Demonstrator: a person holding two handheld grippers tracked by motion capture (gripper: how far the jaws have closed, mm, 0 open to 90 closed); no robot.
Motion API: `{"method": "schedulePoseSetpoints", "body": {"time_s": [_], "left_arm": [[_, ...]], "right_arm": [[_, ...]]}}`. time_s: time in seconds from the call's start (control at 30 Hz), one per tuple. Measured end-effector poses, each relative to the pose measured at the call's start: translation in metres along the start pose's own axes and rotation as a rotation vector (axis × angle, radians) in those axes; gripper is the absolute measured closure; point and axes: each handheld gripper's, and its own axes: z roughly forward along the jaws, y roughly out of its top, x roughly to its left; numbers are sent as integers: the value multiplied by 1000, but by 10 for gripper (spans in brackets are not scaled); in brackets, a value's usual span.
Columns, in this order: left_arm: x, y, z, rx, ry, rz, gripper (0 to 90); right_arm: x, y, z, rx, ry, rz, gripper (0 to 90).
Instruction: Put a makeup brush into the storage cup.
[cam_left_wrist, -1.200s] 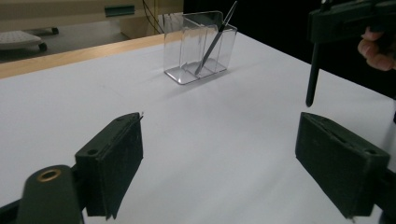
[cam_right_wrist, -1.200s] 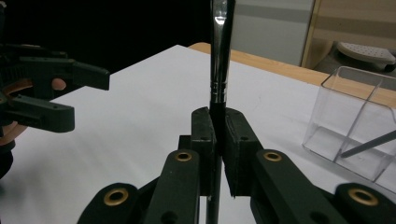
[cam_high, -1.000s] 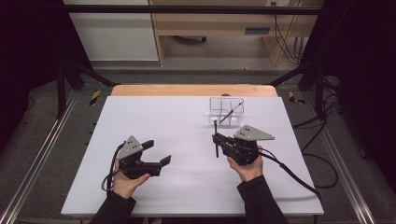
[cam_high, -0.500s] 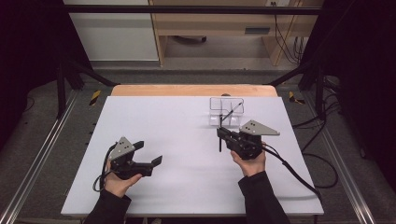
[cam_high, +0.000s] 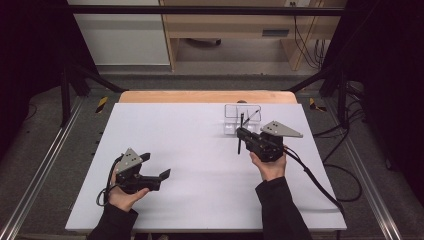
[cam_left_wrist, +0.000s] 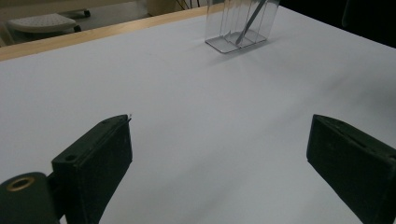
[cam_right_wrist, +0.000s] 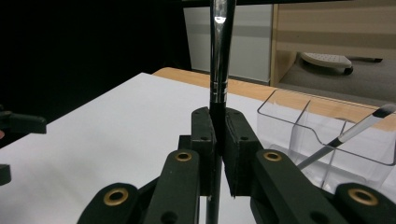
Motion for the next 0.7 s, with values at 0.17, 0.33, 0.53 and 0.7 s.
{"method": "schedulePoseSetpoints", "body": {"time_s": [0.17, 0.33, 0.53, 0.7], "left_arm": [[2, 0, -1, -6, -2, -4, 61], [3, -1, -1, -4, 2, -8, 61], [4, -1, -1, -5, 7, -8, 61], [4, -1, -1, -5, 10, -5, 61]], "right_arm": [[-8, 4, 4, -6, -15, 19, 841], [-13, 8, 8, -5, -27, 29, 842], [-15, 14, 13, -18, -38, 34, 842], [-18, 20, 15, -26, -49, 41, 841]]}}
